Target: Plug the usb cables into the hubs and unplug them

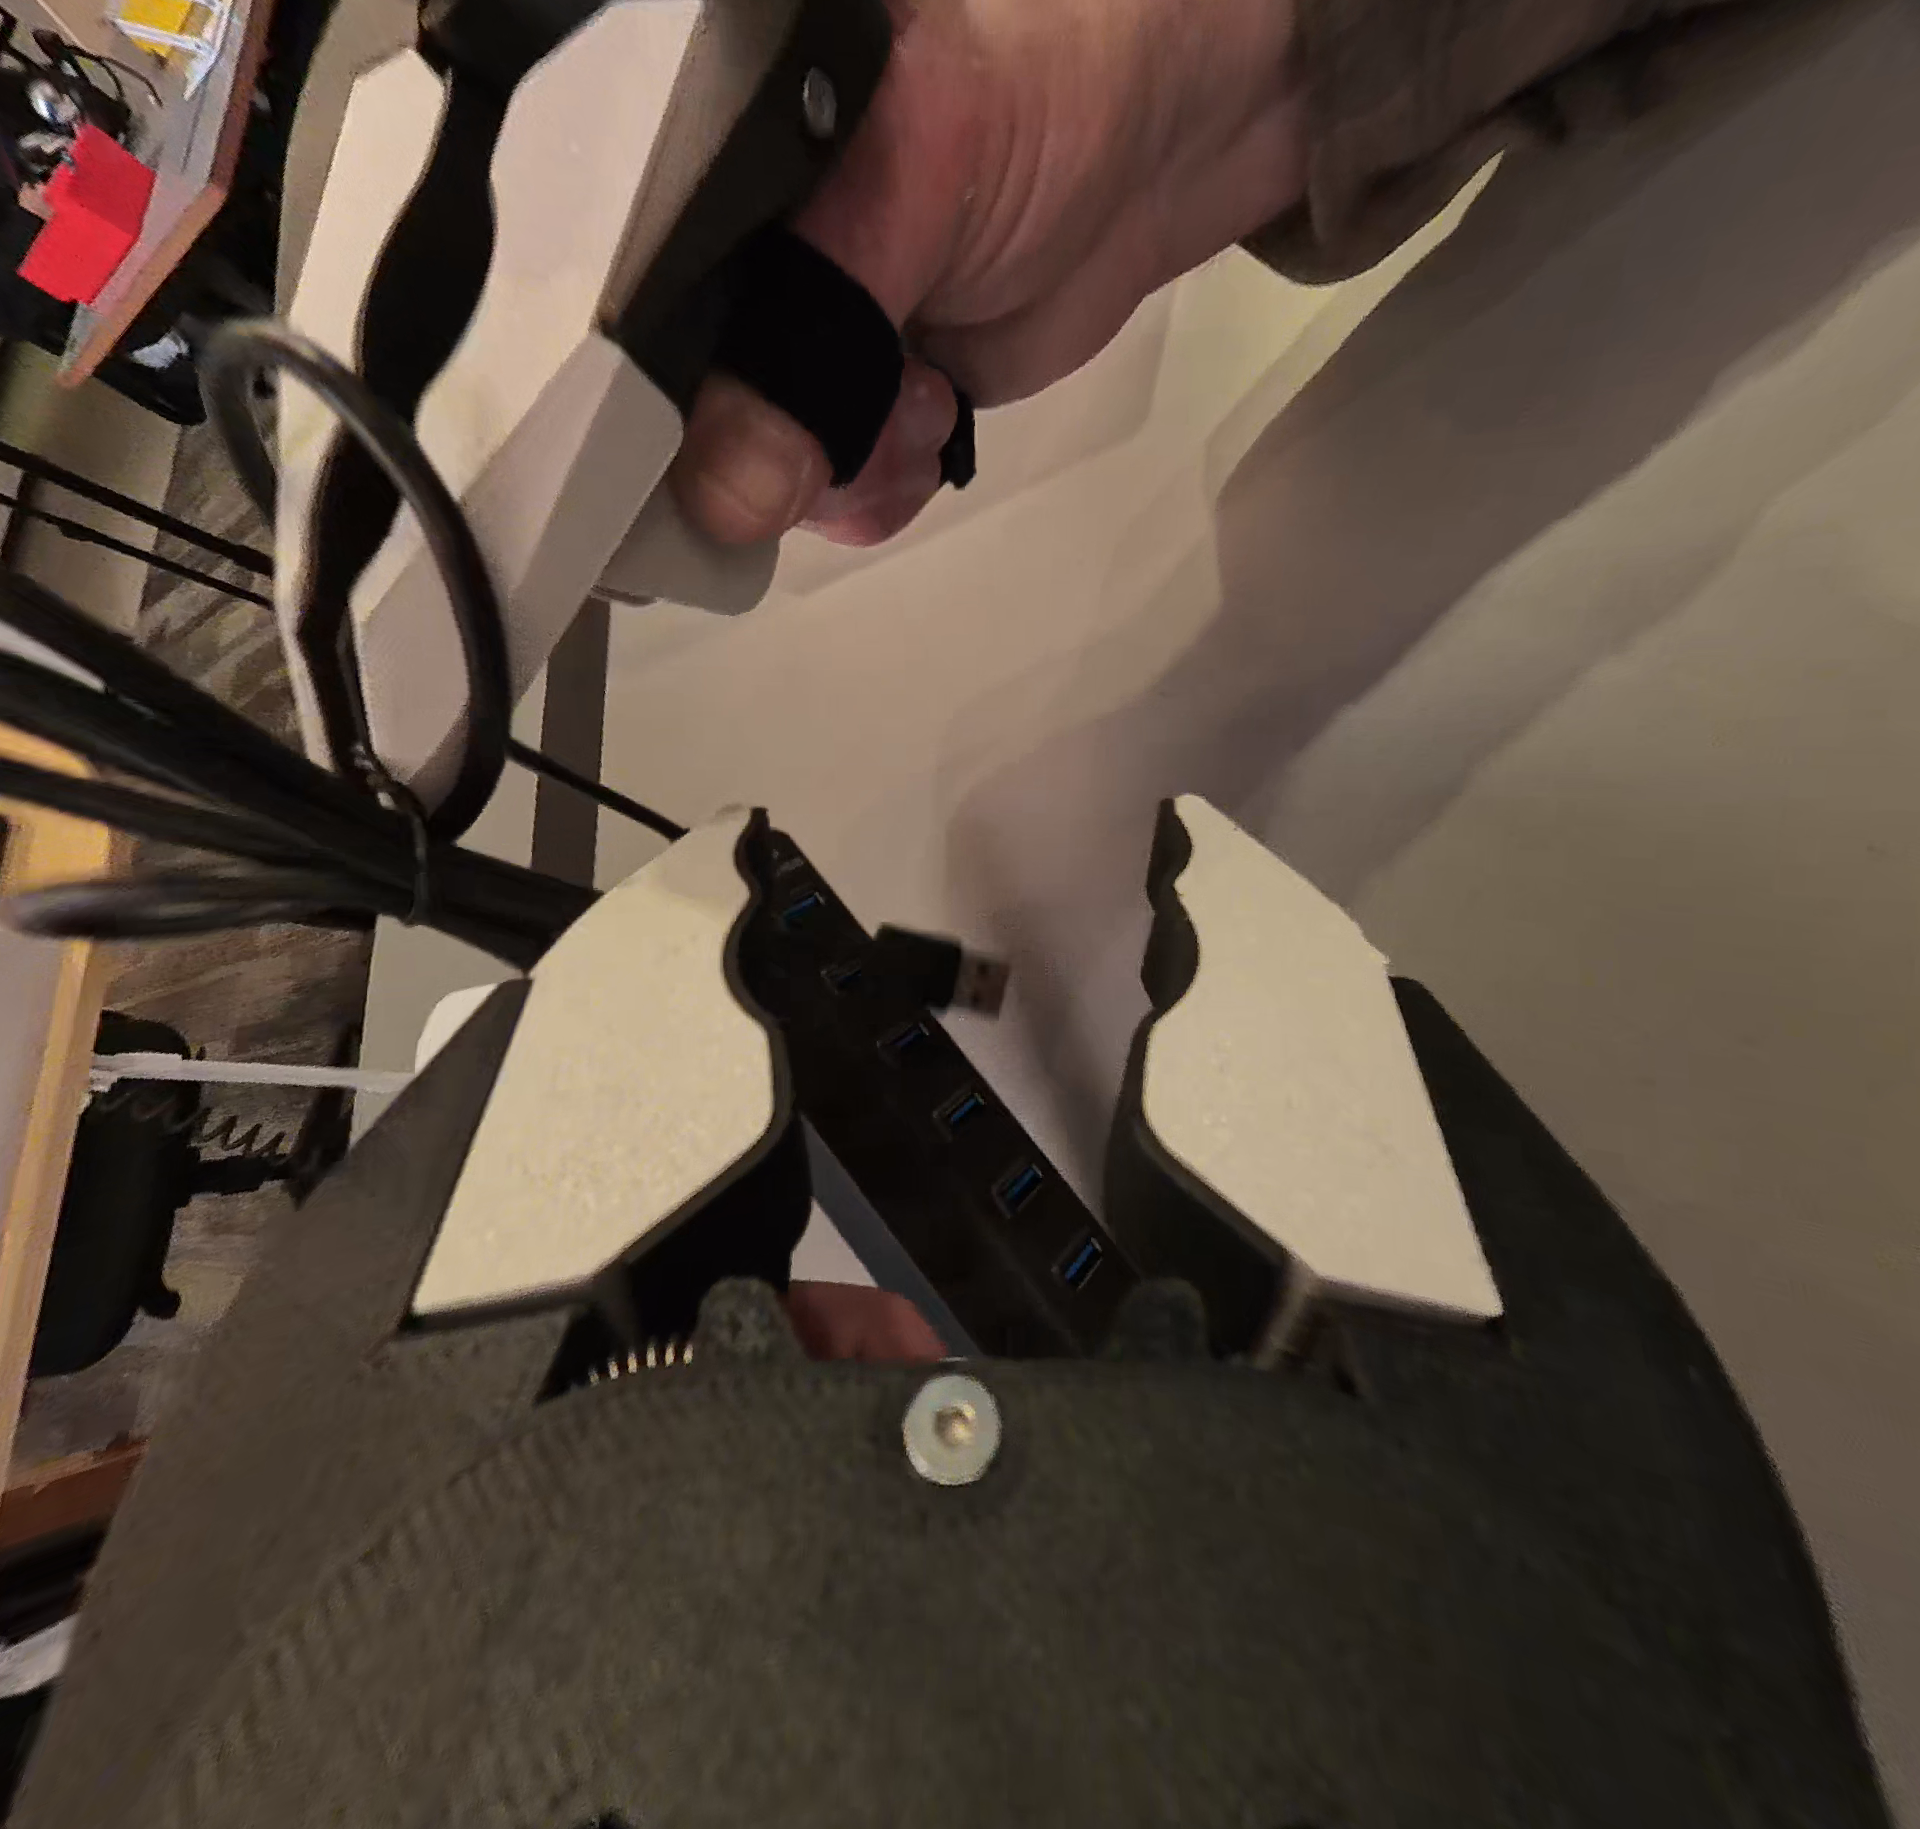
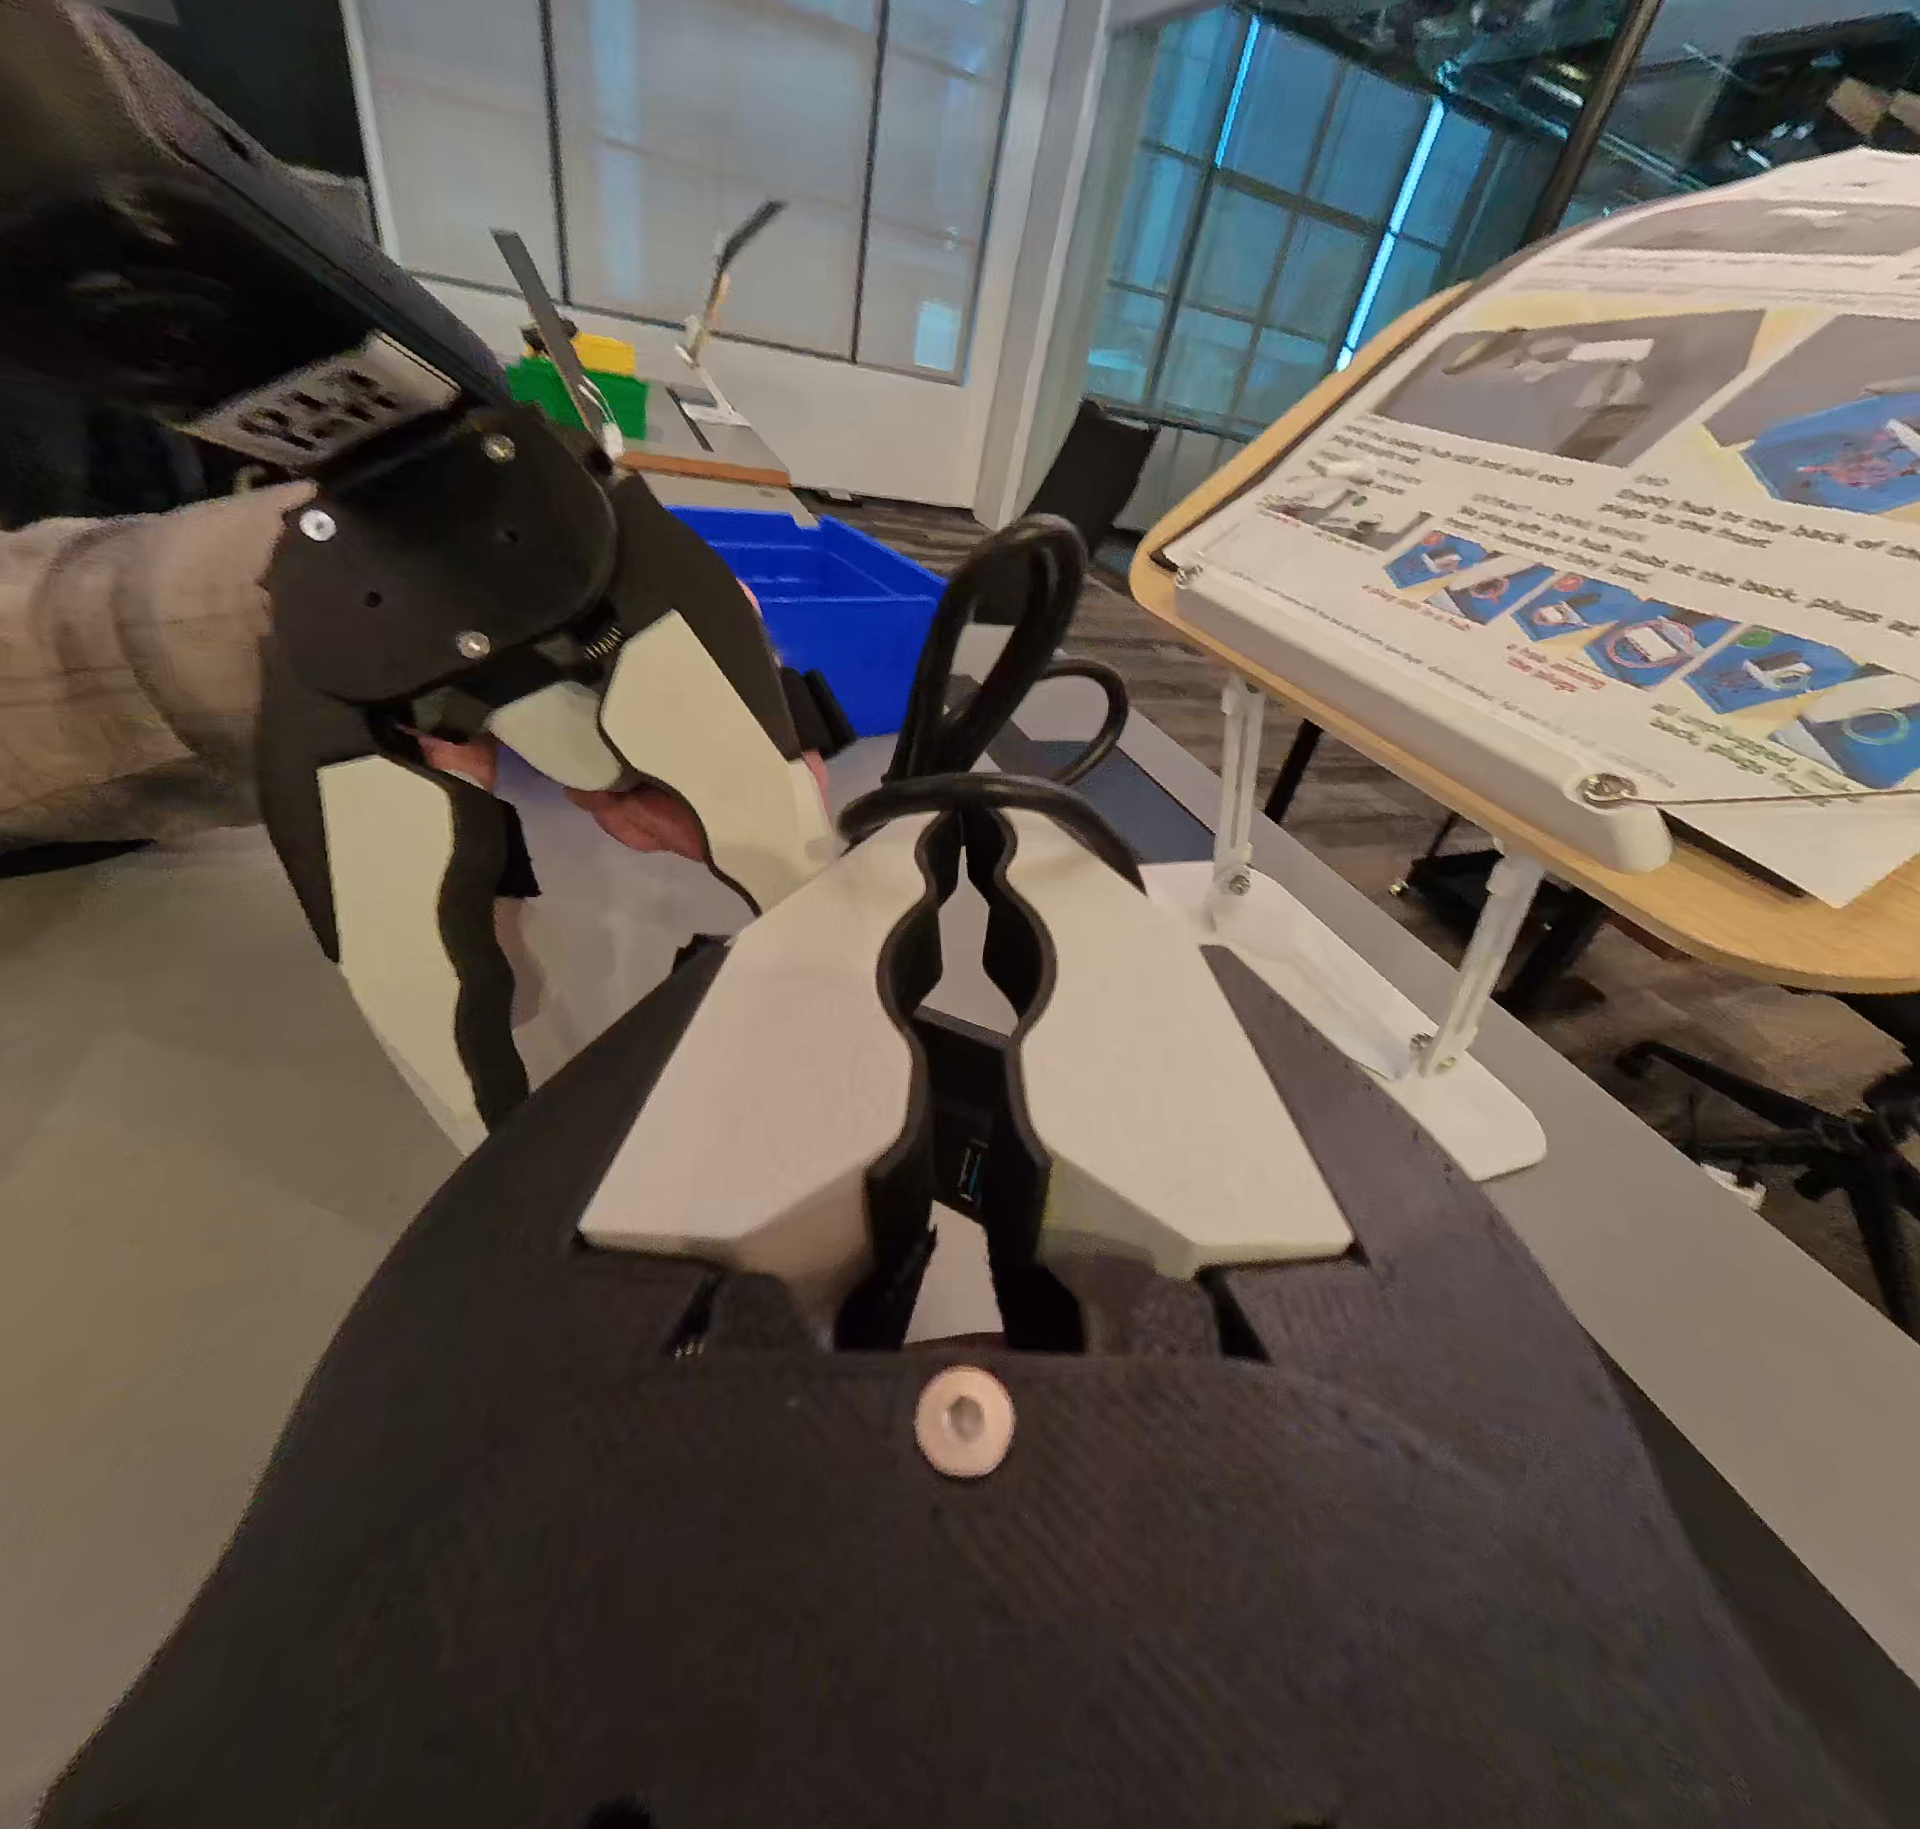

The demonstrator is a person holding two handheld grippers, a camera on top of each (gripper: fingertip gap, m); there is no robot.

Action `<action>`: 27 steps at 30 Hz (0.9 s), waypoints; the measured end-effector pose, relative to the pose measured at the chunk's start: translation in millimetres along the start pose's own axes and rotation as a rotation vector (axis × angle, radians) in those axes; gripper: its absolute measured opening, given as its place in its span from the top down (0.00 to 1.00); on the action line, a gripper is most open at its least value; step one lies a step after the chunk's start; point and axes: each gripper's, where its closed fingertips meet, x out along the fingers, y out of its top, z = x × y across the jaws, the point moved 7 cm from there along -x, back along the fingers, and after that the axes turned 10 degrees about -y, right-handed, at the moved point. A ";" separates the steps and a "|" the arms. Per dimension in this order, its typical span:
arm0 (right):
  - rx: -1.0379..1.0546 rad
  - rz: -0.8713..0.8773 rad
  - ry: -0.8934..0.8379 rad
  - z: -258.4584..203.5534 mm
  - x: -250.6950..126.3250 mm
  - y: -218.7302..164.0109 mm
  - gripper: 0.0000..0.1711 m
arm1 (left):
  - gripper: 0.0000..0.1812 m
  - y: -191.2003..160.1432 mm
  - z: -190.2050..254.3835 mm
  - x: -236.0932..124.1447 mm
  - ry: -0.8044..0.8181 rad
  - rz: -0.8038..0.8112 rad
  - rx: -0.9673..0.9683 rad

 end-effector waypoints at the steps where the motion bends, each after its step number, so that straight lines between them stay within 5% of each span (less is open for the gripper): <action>1: 0.008 0.007 0.008 -1.1 0.2 1.3 1.00 | 0.62 -3.2 -1.2 1.6 0.009 -0.029 0.000; 13: -0.099 -0.074 0.243 -29.4 1.5 -2.1 1.00 | 0.56 -20.7 -13.1 6.7 0.046 -0.054 -0.050; 27: -0.157 -0.197 0.251 -32.7 6.5 -17.6 1.00 | 0.52 -20.4 -16.7 6.2 0.133 -0.100 0.044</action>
